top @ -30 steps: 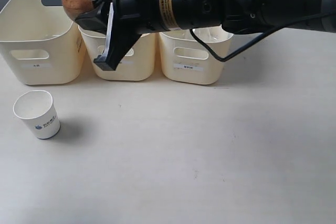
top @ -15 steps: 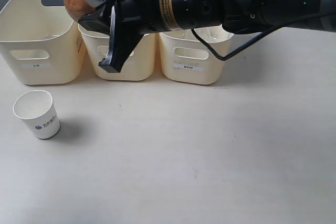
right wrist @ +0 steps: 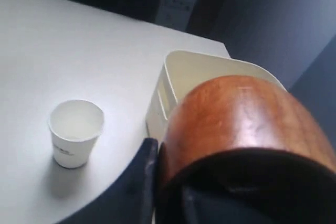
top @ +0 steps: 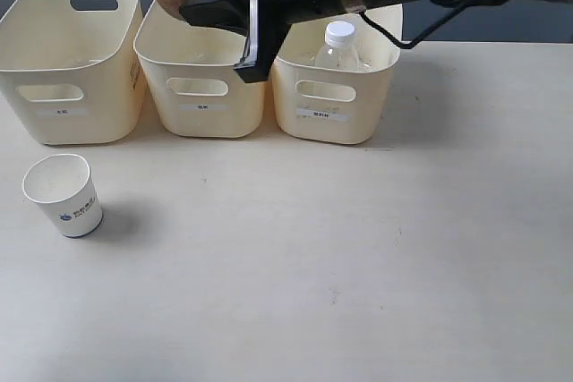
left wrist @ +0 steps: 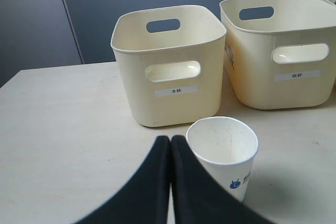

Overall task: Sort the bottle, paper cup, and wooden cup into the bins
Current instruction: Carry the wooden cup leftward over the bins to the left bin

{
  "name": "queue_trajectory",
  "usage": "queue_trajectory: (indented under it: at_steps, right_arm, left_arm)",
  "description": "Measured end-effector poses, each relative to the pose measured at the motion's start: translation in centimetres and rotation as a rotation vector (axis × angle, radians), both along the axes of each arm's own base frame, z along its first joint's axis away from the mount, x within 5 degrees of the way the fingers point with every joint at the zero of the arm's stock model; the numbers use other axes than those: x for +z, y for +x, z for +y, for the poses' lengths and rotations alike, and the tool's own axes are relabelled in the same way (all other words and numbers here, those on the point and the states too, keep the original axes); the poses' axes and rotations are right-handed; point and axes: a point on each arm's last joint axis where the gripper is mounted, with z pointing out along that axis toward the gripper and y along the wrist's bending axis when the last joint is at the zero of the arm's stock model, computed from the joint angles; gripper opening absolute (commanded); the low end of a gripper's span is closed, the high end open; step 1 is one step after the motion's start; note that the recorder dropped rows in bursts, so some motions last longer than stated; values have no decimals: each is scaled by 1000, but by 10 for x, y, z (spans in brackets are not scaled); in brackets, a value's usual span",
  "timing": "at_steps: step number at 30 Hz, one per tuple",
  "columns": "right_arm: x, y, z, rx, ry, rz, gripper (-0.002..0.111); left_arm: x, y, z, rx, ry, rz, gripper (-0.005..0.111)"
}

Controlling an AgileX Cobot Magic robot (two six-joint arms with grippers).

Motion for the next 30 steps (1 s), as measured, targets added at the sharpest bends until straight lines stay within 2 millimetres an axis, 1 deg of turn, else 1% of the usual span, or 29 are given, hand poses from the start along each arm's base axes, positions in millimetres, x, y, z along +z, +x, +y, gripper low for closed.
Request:
queue_trajectory:
  at_steps: [3,6,11,14,17,19,21,22,23,24,25,27,30]
  right_arm:
    - [3,2,-9,51,27,43,-1]
    - [2,1,-12,82,26,61,-1]
    - [-7,5,-10,96,10,71,-1]
    - [-15,14,-6,79,-3,67,-1]
    - [-17,25,2,71,2,49,-1]
    - [-17,31,12,68,20,42,-1]
    - [-18,38,26,71,34,27,-1]
    - [-16,42,46,82,53,9,-1]
    - [-12,44,55,86,68,-6,-1]
    - [-15,45,68,95,70,-7,-1]
    - [-11,47,78,100,81,-21,-1]
    - [-9,50,97,102,89,-21,-1]
    - [-13,55,126,107,122,-4,-1]
  left_arm:
    - [0,0,0,0,0,0,0]
    - [0,0,0,0,0,0,0]
    - [0,0,0,0,0,0,0]
    - [0,0,0,0,0,0,0]
    - [0,0,0,0,0,0,0]
    - [0,0,0,0,0,0,0]
    - [0,0,0,0,0,0,0]
    - [0,0,0,0,0,0,0]
    - [0,0,0,0,0,0,0]
    - [0,0,0,0,0,0,0]
    - [0,0,0,0,0,0,0]
    - [0,0,0,0,0,0,0]
    - [0,0,0,0,0,0,0]
